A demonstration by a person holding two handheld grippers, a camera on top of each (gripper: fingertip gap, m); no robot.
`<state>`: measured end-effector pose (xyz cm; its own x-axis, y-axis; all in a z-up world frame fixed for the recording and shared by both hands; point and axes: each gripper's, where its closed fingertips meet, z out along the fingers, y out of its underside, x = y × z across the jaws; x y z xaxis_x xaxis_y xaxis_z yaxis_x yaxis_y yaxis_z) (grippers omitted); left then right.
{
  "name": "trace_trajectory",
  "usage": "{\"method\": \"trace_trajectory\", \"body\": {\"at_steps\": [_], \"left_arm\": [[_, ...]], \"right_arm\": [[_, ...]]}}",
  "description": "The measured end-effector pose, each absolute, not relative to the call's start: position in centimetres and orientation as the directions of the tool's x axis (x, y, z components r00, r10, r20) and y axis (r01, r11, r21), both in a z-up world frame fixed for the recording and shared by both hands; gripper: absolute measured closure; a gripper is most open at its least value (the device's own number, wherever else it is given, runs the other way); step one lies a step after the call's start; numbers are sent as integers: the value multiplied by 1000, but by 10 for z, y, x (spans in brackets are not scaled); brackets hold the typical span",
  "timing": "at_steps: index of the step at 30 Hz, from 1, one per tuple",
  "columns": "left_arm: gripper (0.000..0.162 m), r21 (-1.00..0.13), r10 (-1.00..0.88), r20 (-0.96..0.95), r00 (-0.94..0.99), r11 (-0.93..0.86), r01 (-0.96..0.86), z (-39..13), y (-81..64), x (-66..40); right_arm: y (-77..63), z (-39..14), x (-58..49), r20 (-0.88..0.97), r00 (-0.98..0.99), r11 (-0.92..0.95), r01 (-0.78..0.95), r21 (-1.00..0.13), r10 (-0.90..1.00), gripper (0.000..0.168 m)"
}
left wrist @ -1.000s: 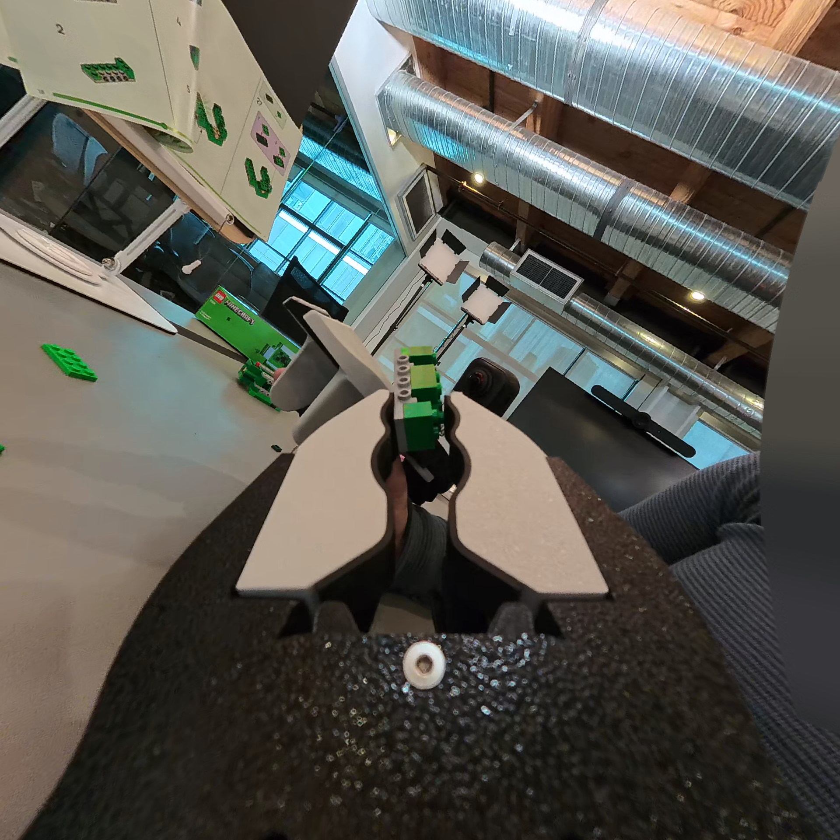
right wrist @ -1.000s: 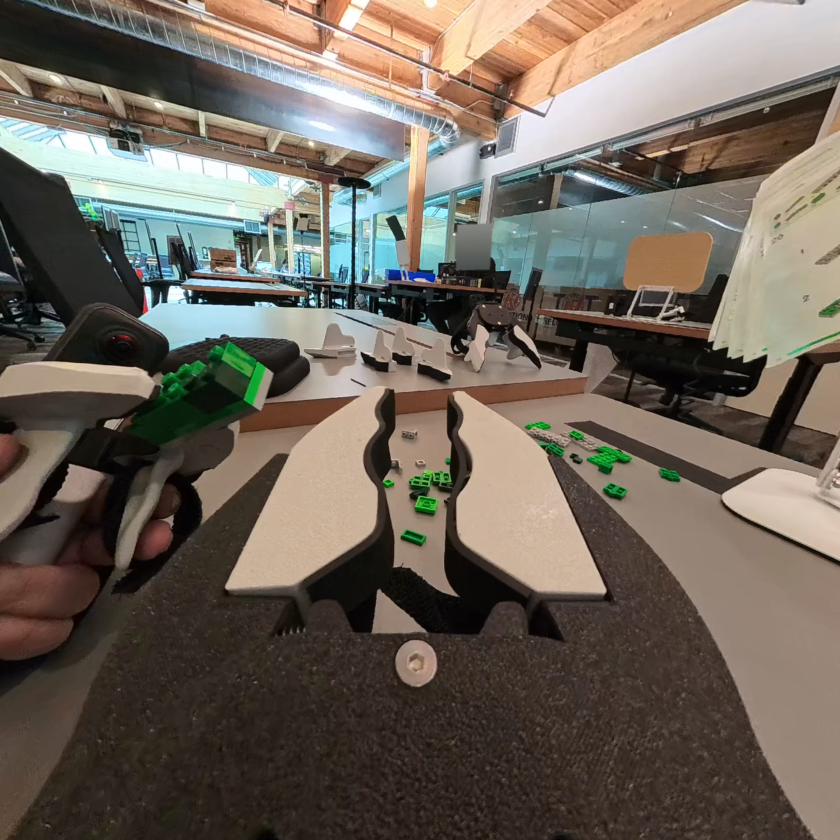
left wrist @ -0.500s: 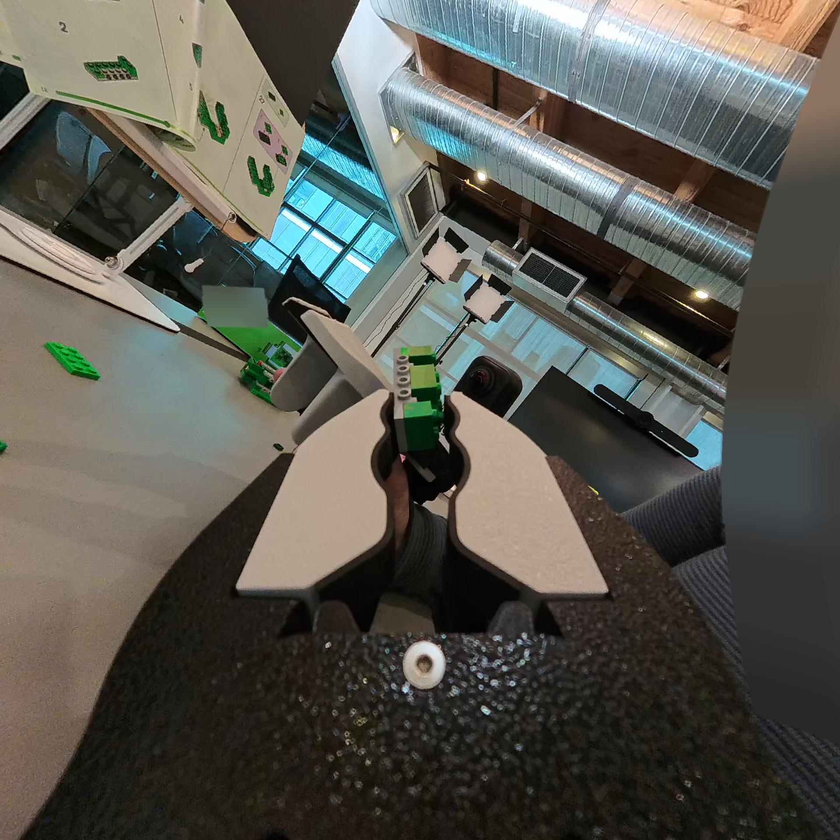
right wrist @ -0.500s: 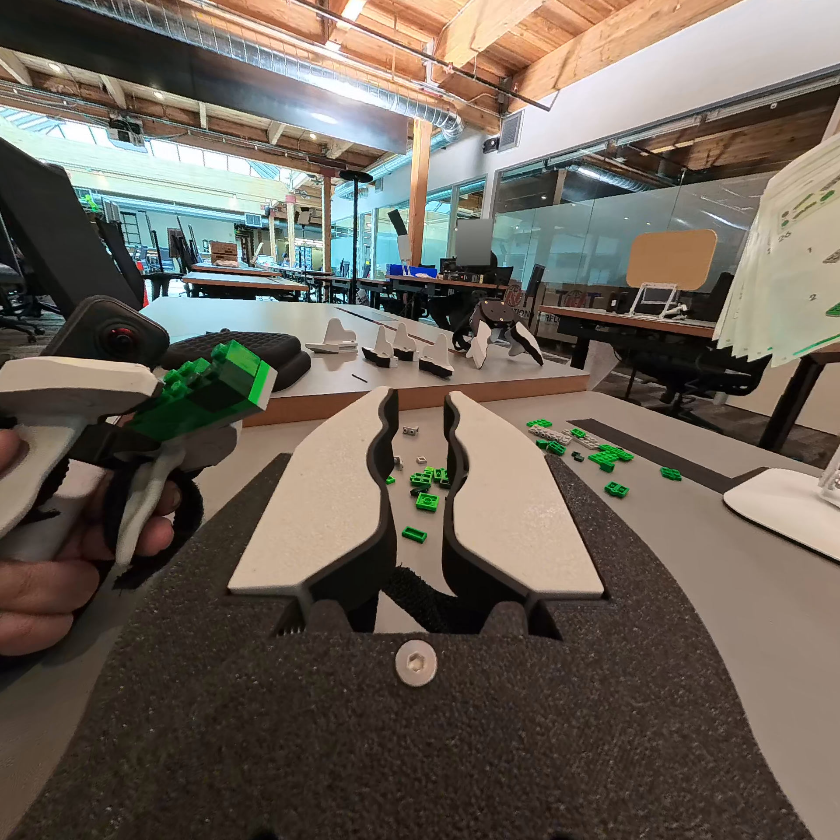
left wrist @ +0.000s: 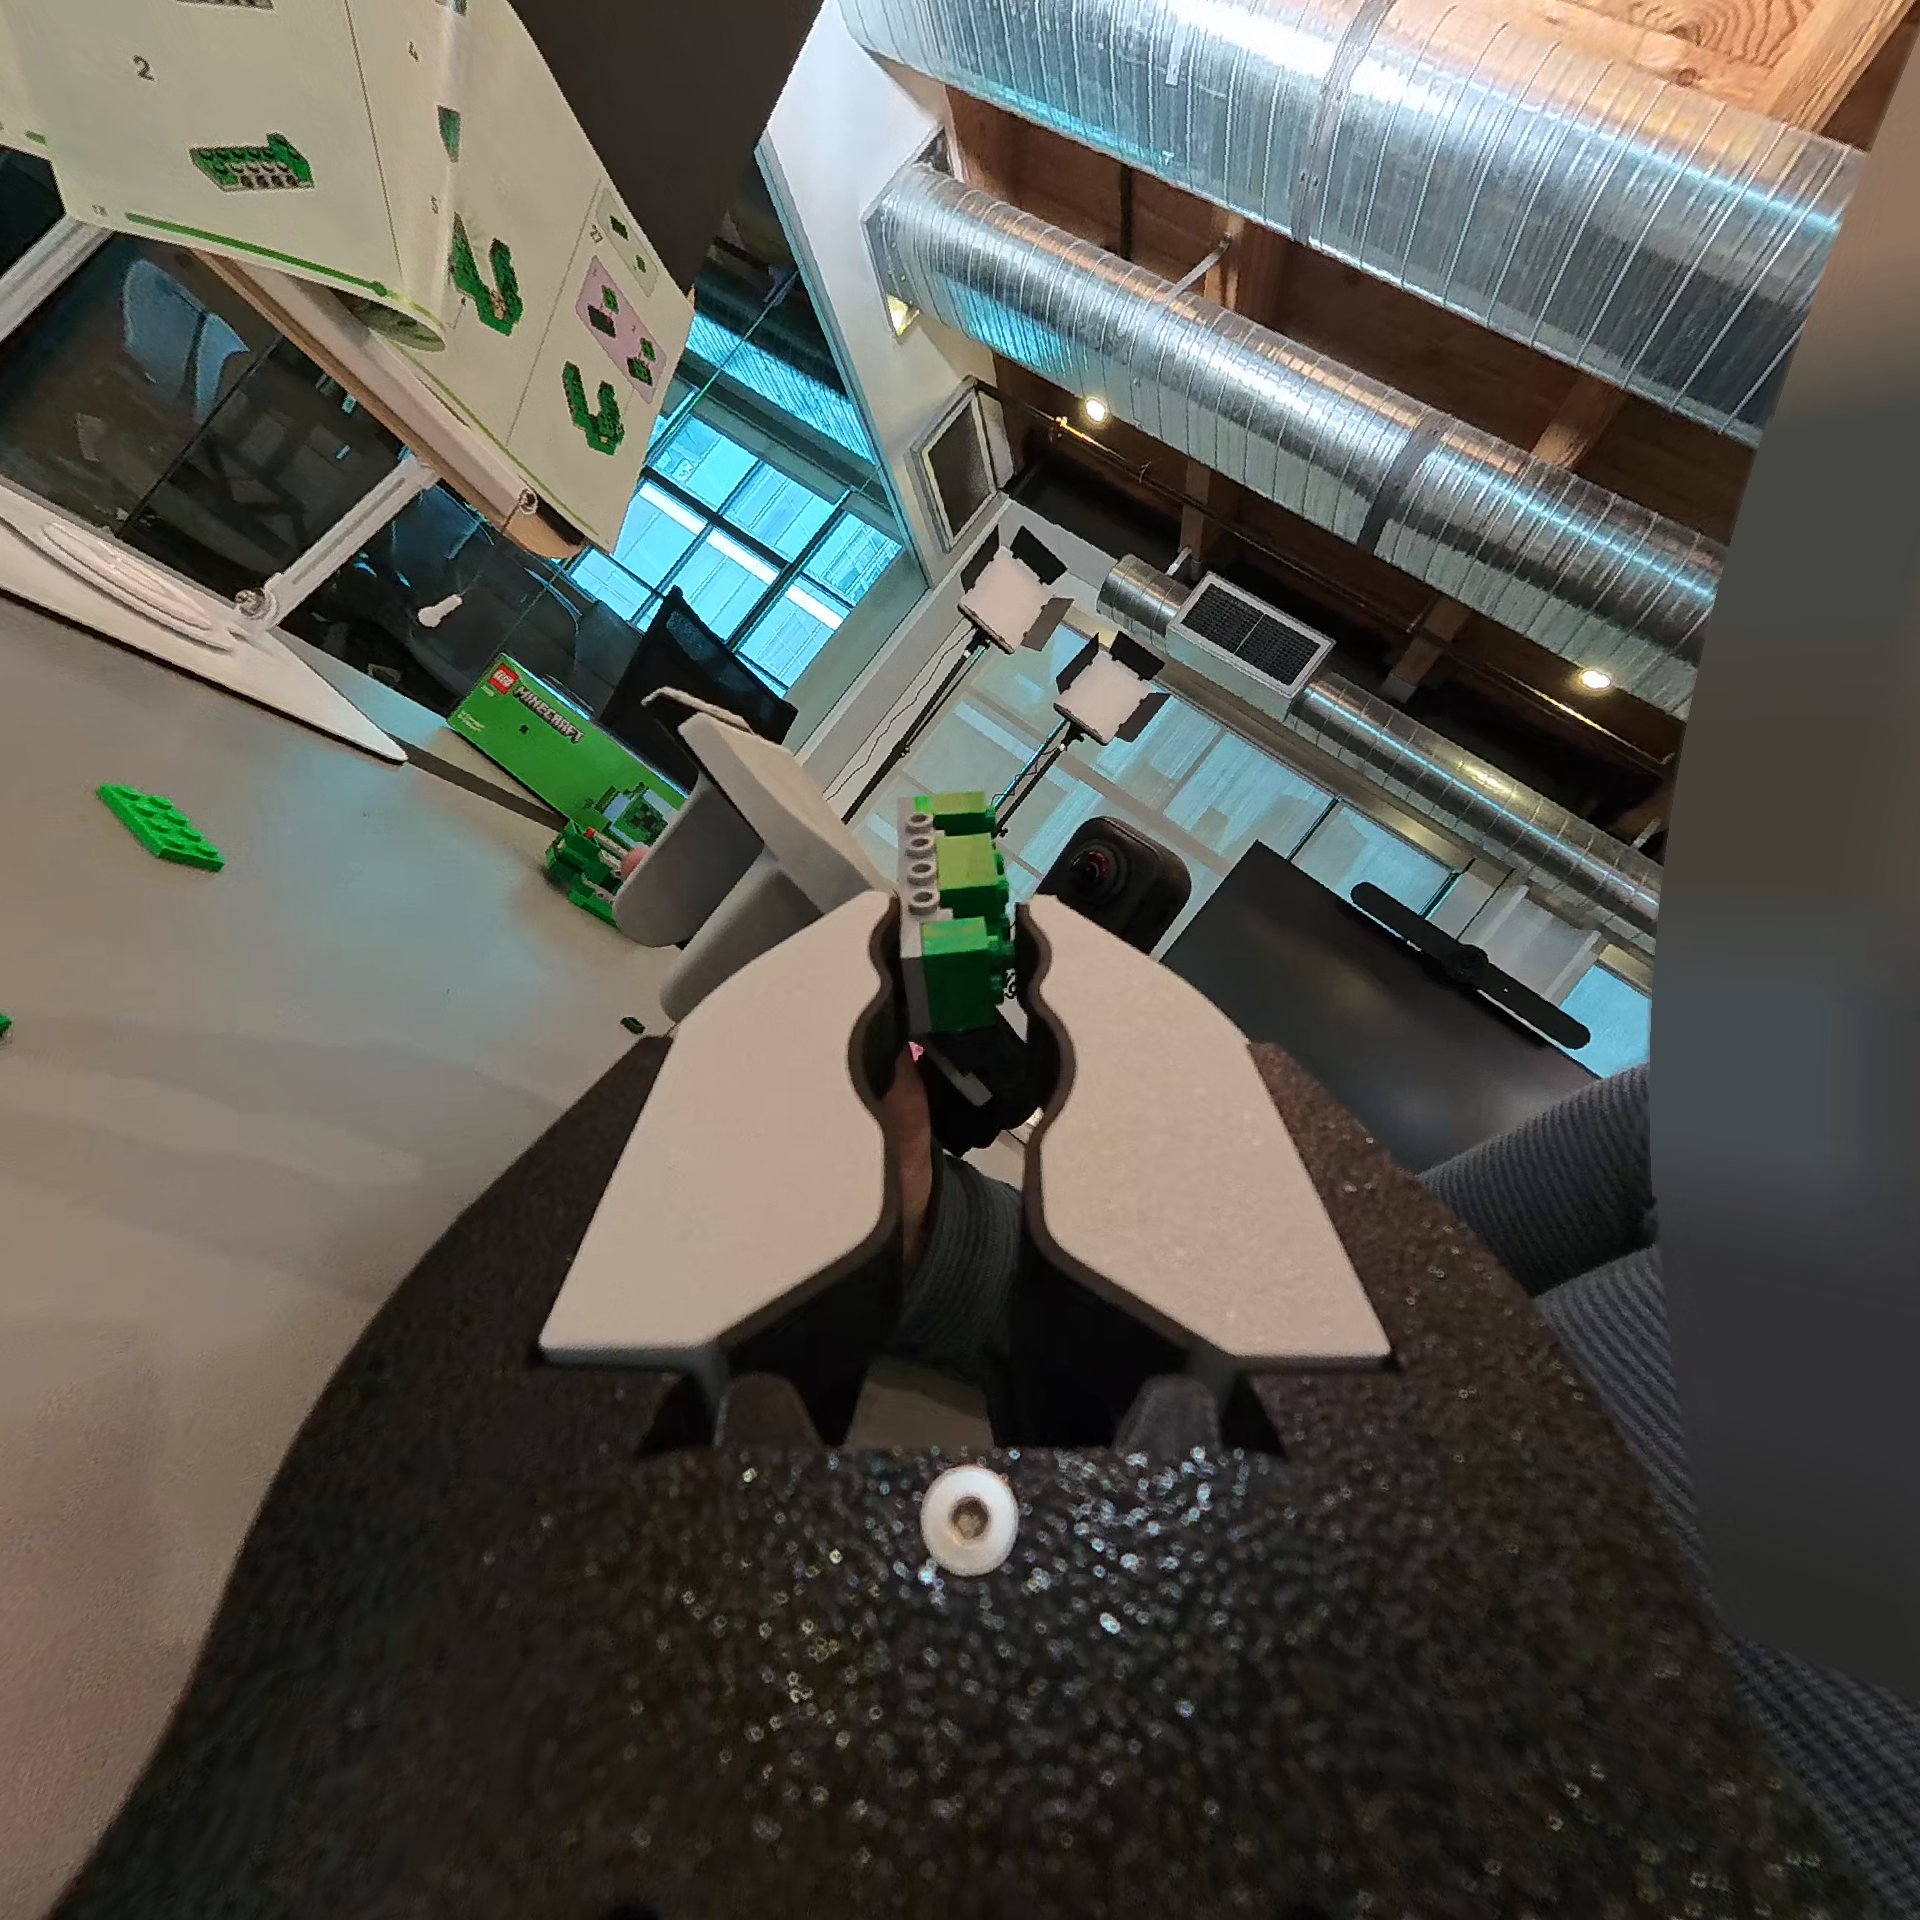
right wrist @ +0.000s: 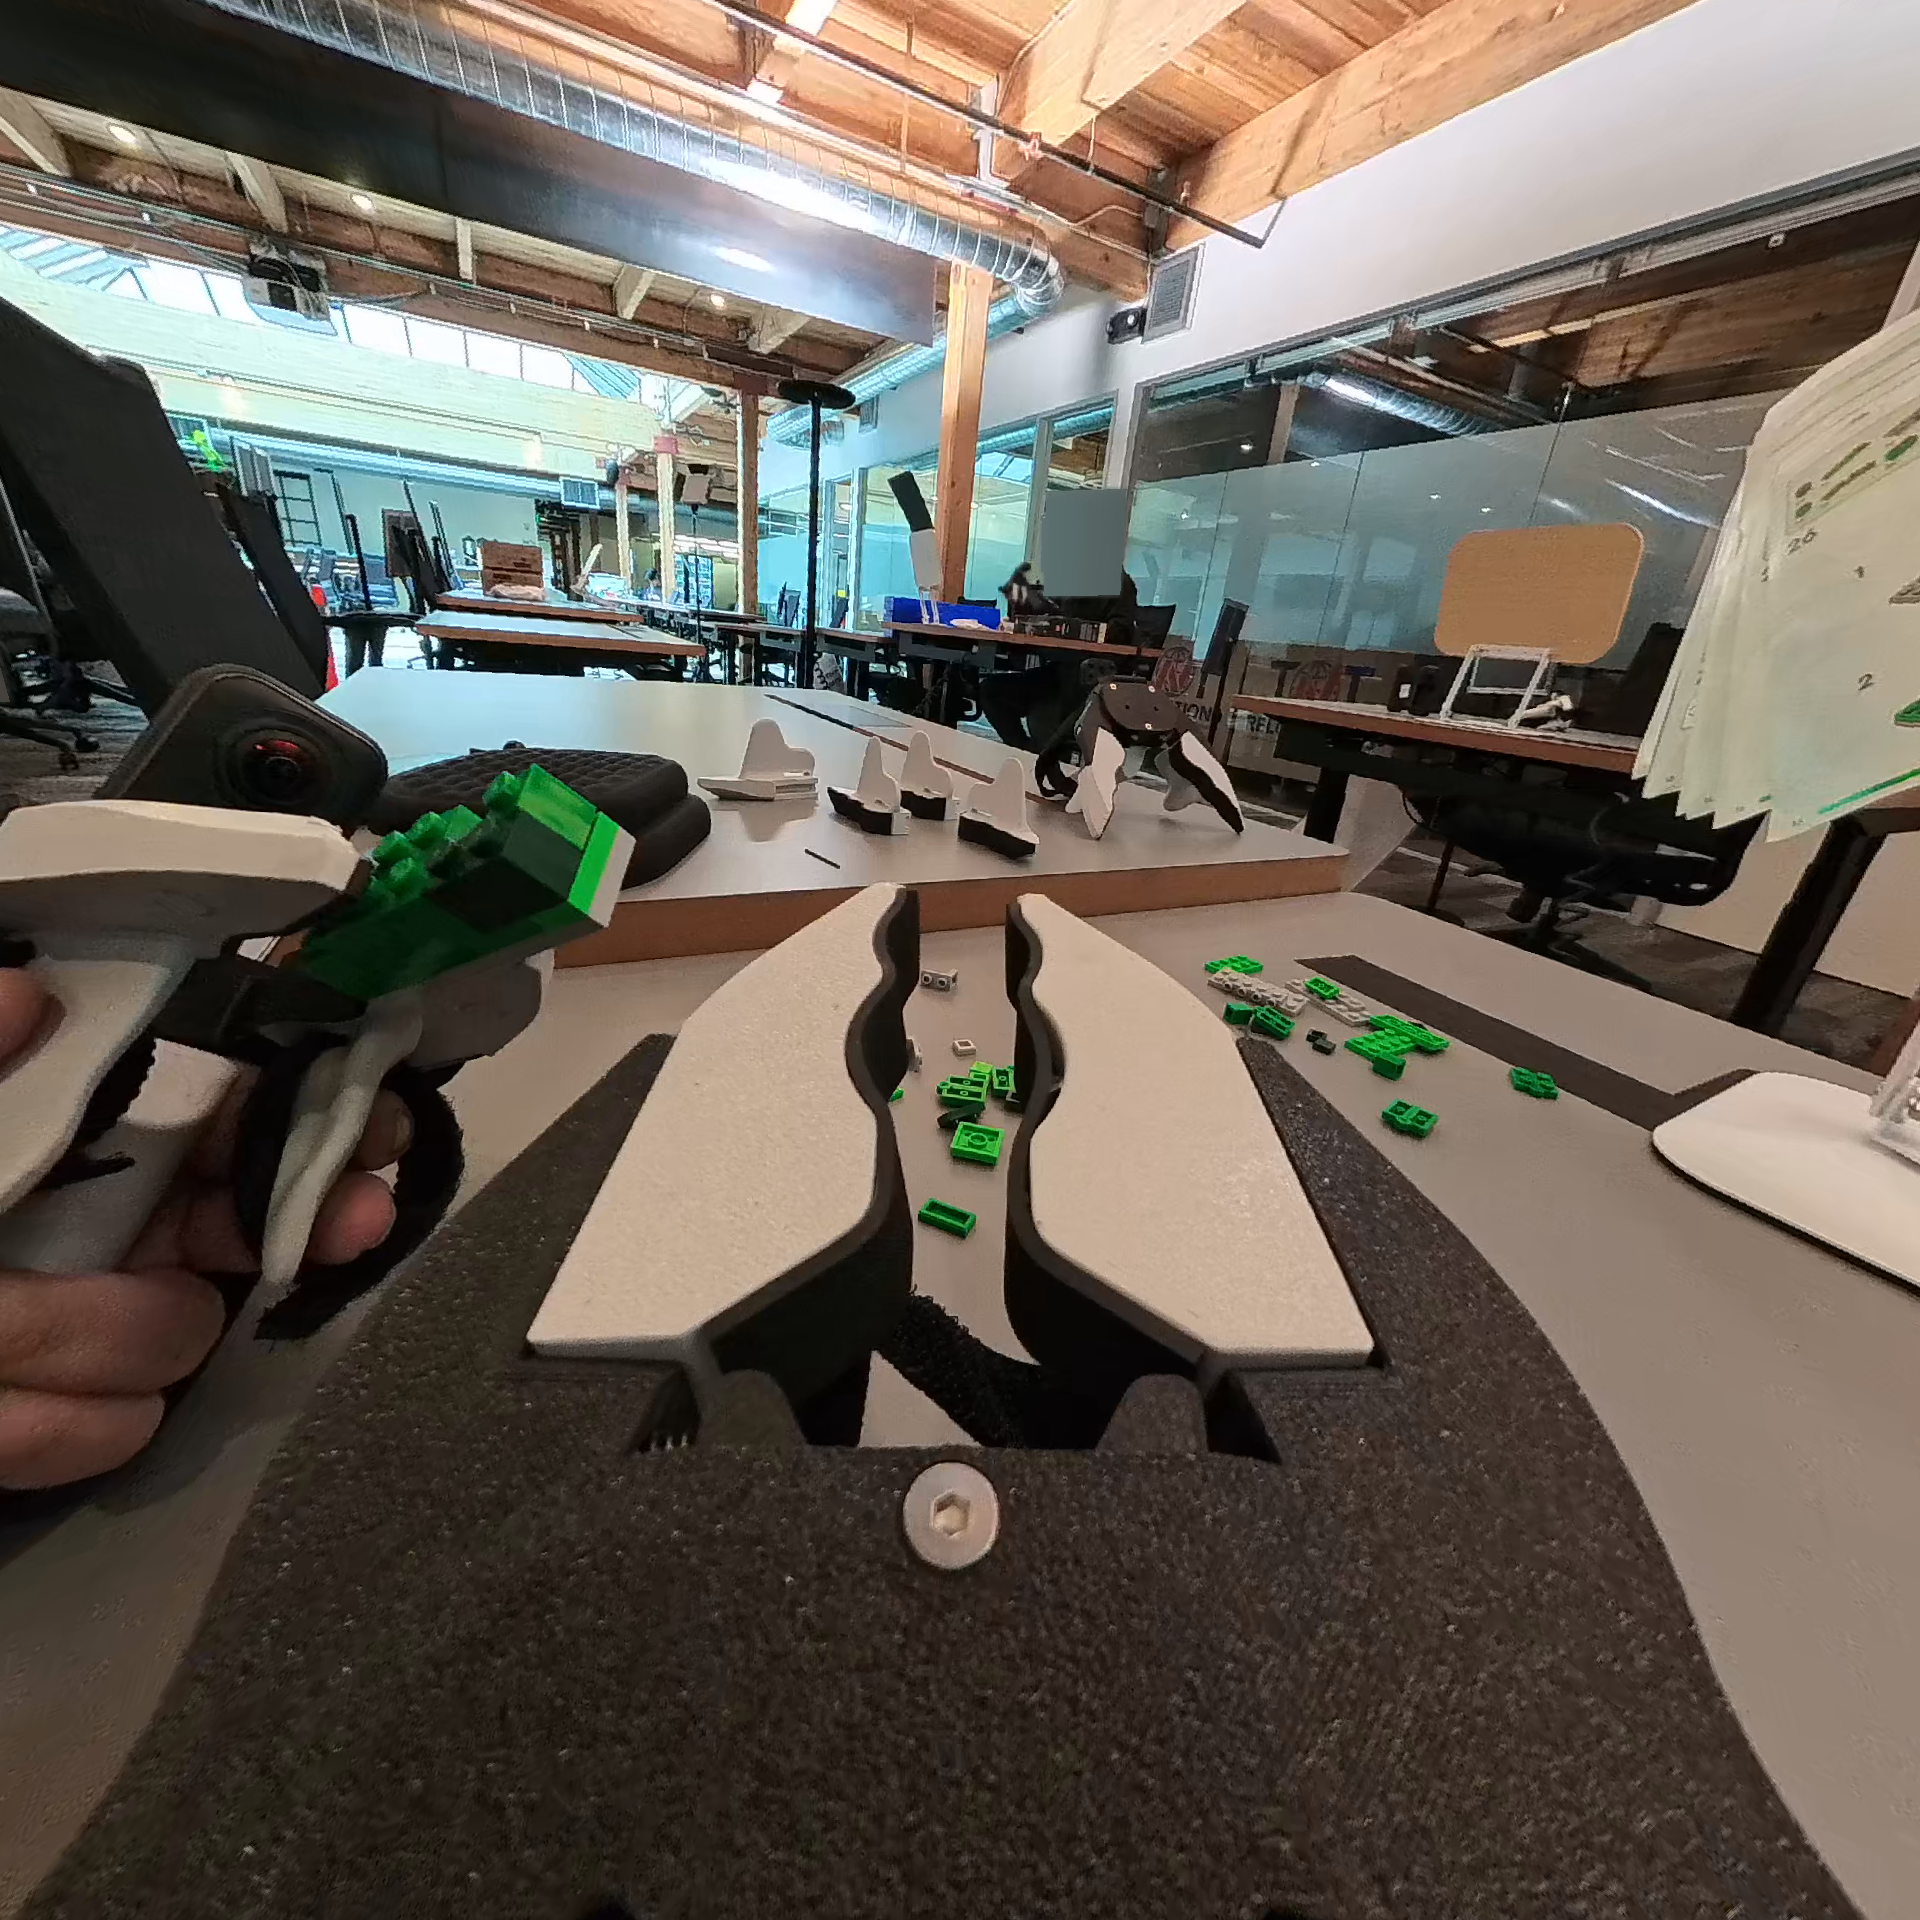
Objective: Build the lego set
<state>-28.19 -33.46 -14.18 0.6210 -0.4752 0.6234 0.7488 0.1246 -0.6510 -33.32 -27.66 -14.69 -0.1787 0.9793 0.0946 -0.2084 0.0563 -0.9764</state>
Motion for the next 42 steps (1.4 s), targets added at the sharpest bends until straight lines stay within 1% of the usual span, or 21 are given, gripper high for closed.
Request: {"method": "trace_trajectory", "body": {"at_steps": [42], "left_arm": [[143, -643, -479, 627, 615, 127, 755, -141, -335, -283]], "right_arm": [[-277, -150, -335, 112, -171, 77, -197, -977, 979, 156]]}}
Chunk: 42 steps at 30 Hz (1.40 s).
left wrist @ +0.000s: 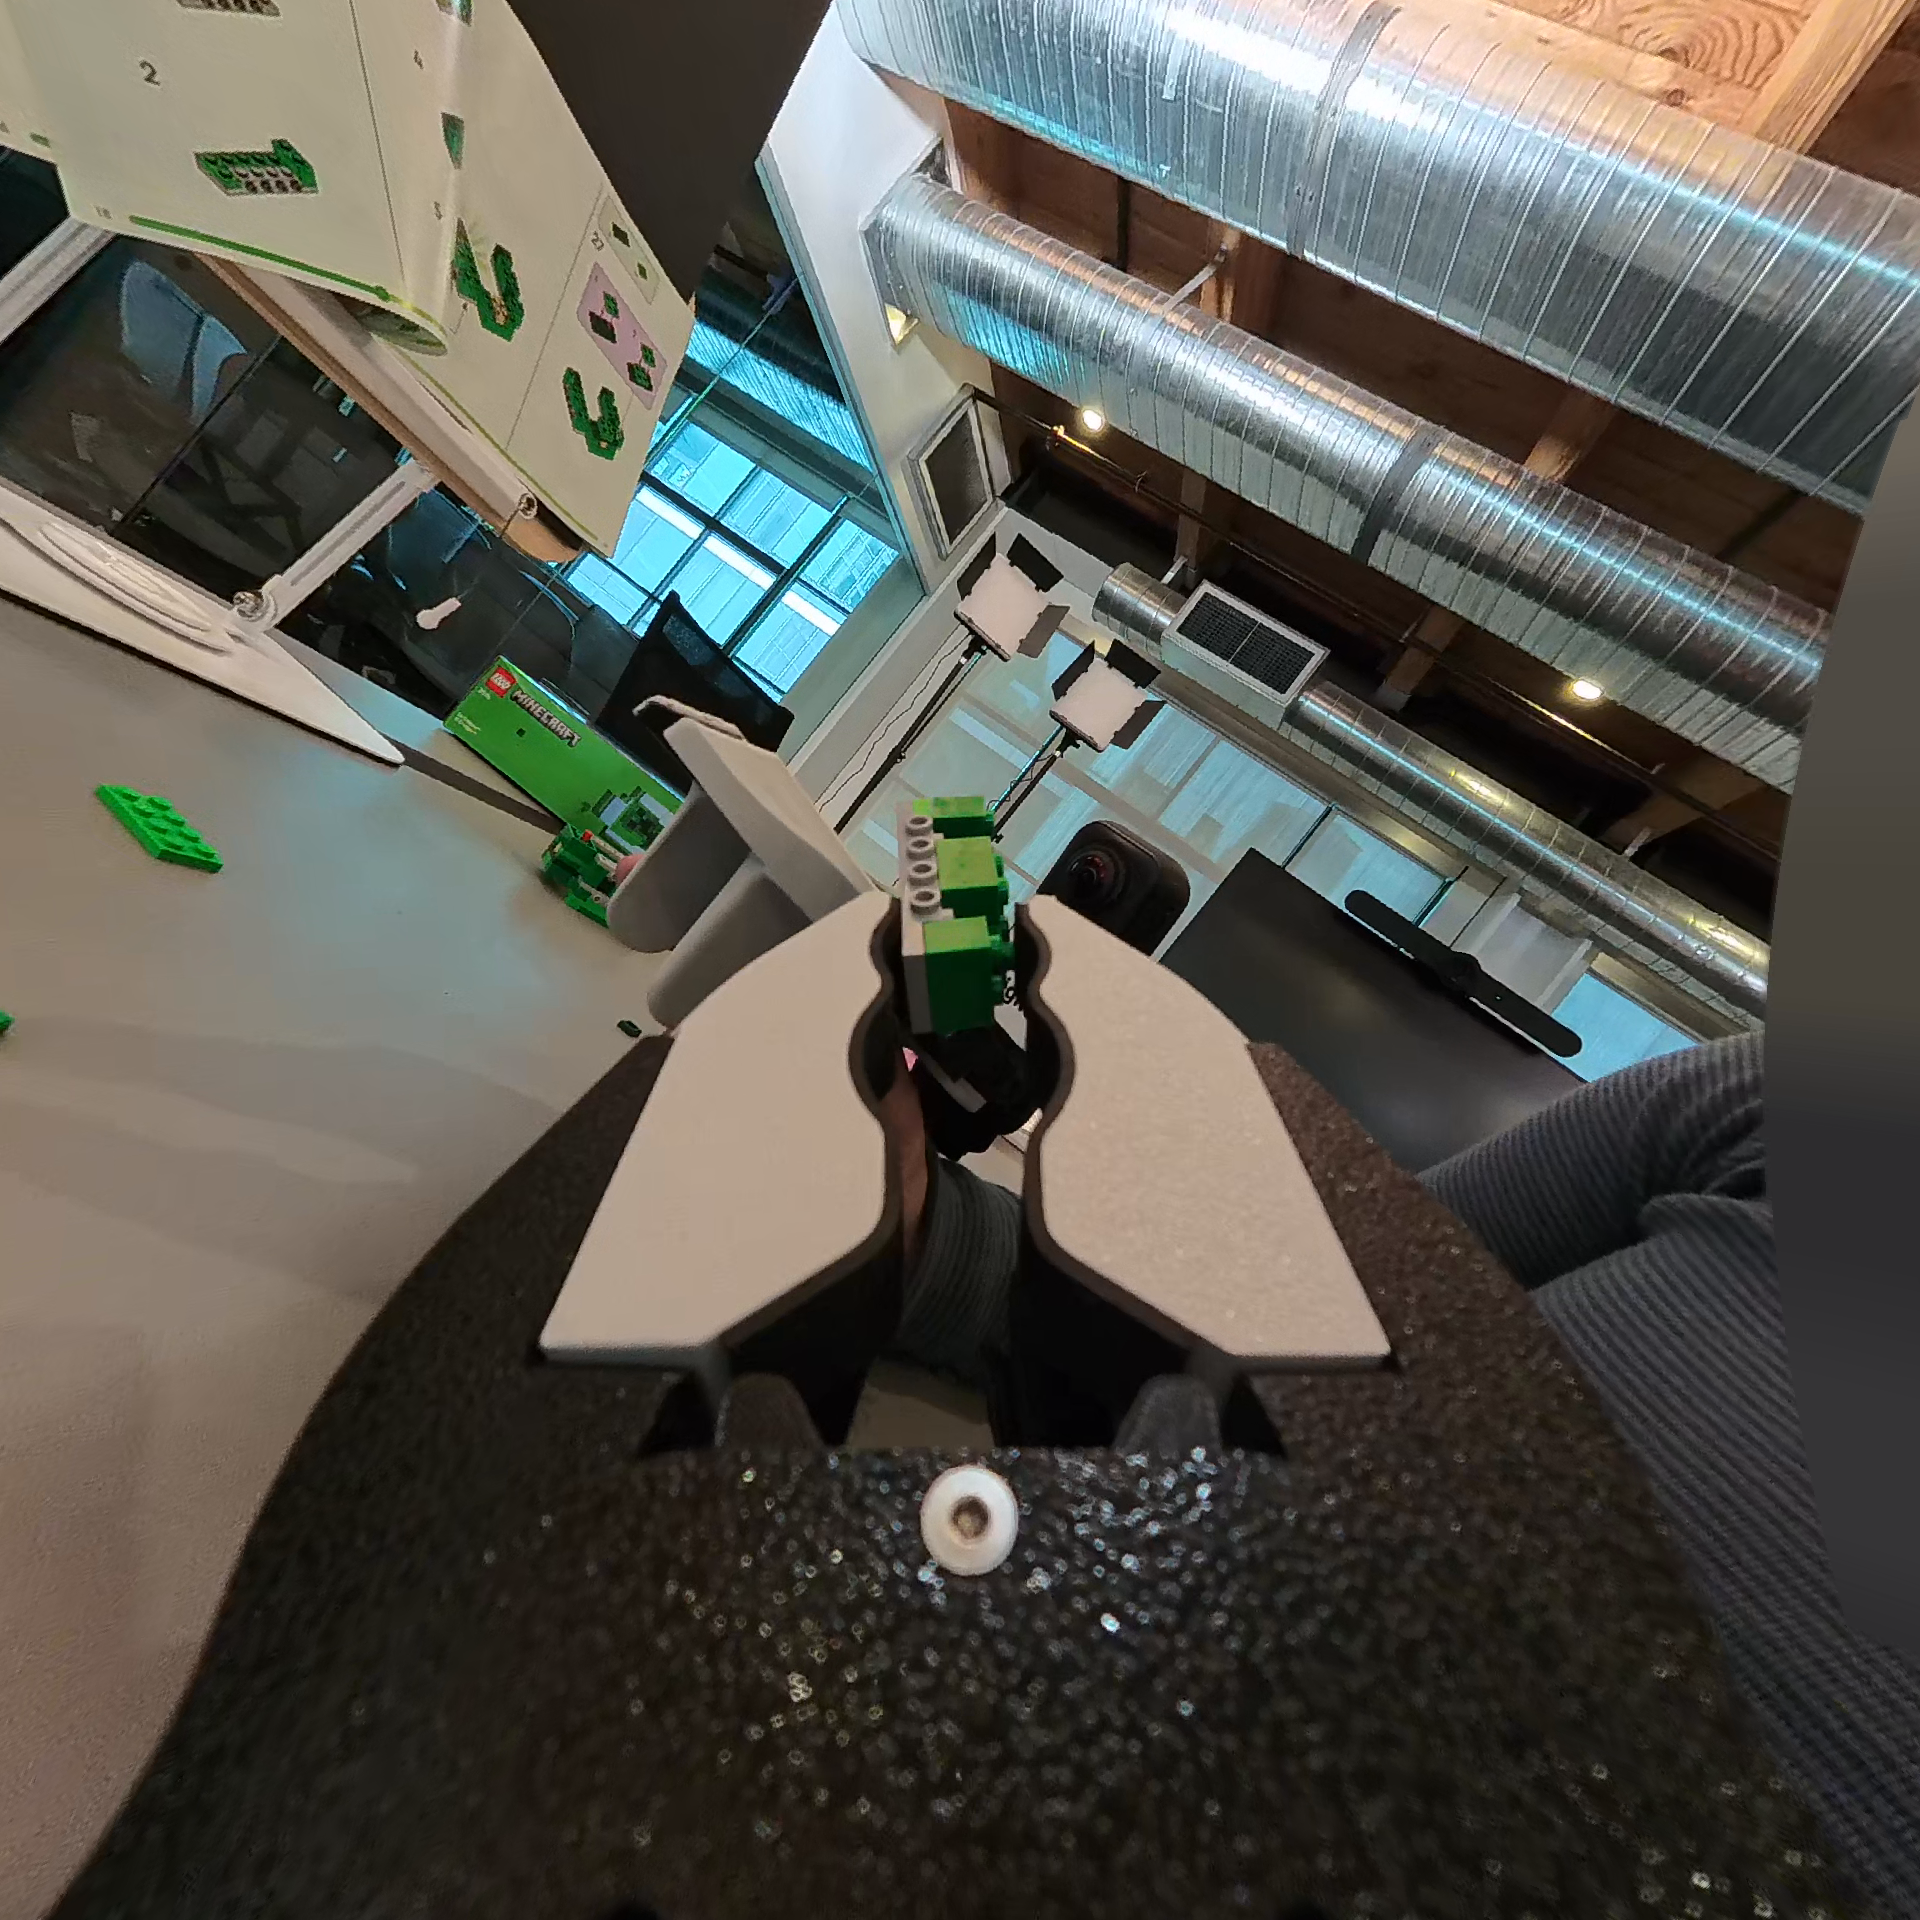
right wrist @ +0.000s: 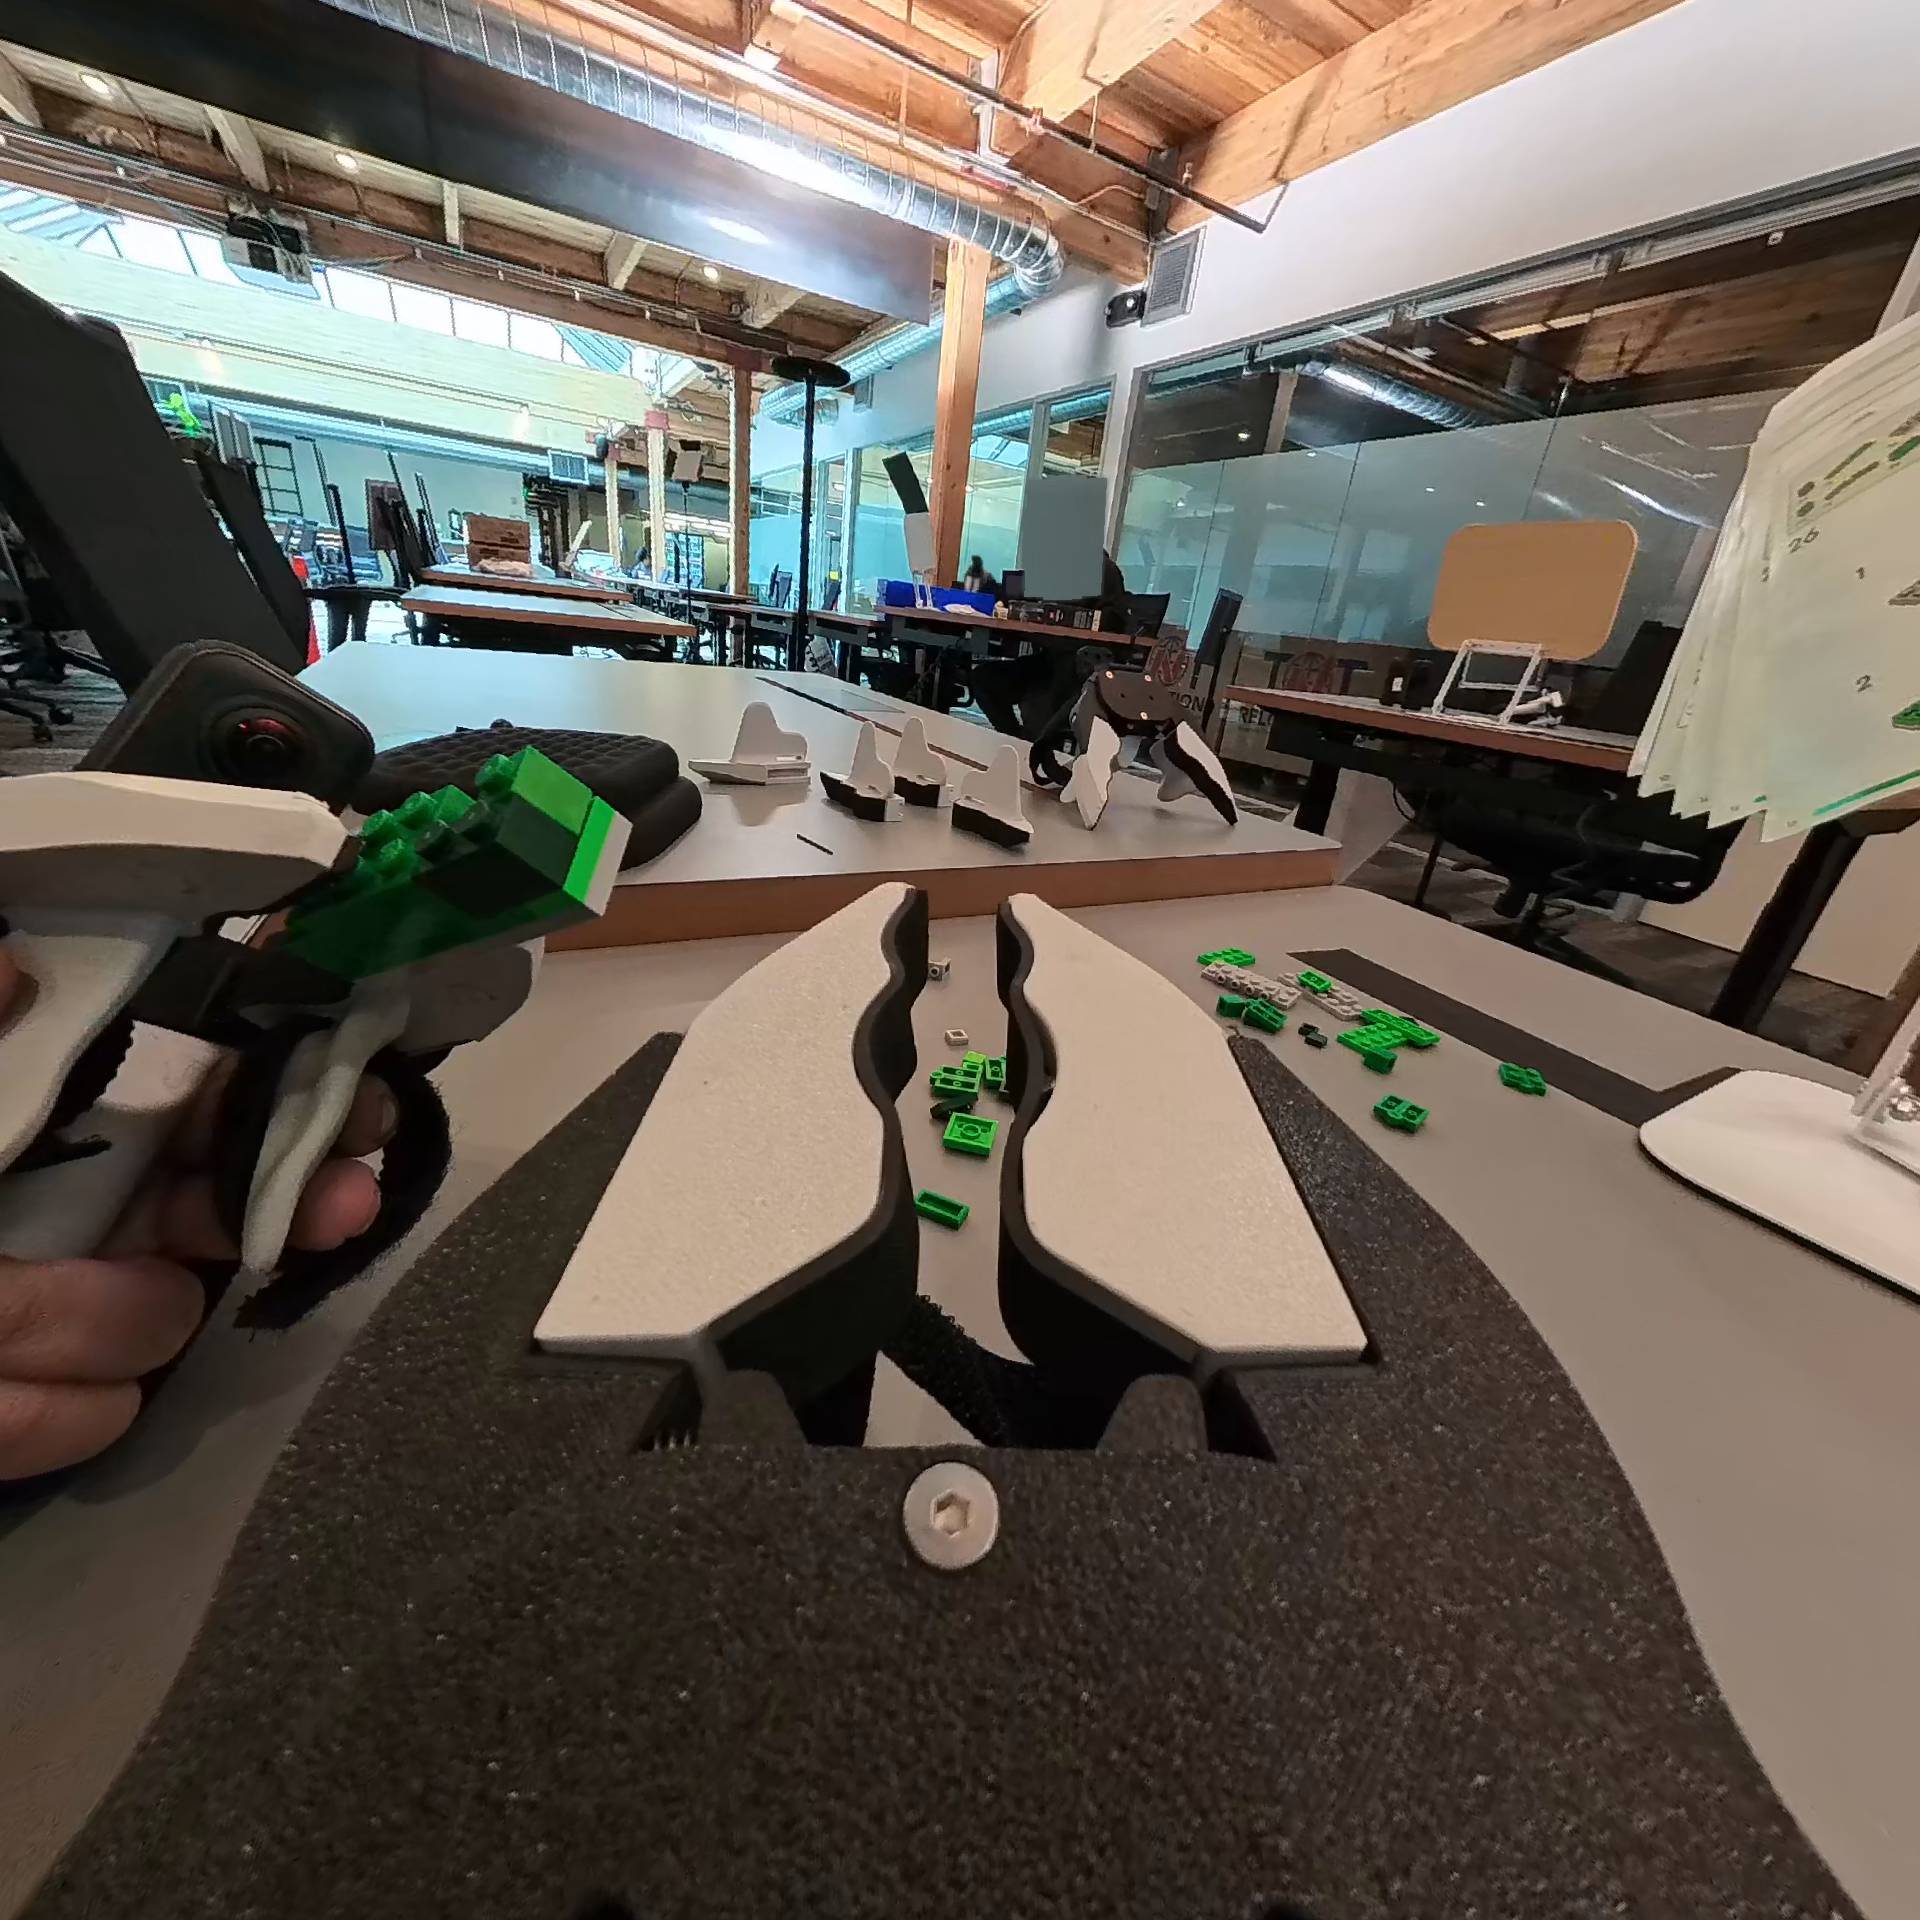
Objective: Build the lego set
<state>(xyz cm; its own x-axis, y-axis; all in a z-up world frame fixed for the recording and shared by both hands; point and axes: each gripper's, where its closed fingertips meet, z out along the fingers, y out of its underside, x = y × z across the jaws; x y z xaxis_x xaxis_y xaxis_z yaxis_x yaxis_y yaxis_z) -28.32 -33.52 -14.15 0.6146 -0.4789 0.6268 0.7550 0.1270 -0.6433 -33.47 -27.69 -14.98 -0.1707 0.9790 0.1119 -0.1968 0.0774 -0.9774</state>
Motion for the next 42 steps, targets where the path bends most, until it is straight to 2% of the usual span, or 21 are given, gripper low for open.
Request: {"method": "trace_trajectory", "body": {"at_steps": [10, 14, 18, 42], "left_arm": [[143, -639, -482, 628, 611, 129, 758, -141, -336, -284], [143, -639, -483, 627, 611, 130, 758, -141, -336, -284], [143, -640, -482, 627, 612, 129, 758, -141, -336, -283], [143, -639, -482, 627, 612, 131, 758, -141, -336, -283]], "right_arm": [[-279, -151, -335, 128, -174, 94, -192, -977, 976, 157], [-288, -153, -336, 193, -183, 159, -188, -969, 964, 158], [-300, -161, -337, 253, -214, 226, -146, -963, 943, 168], [-301, -162, -337, 229, -235, 202, -136, -970, 944, 168]]}}
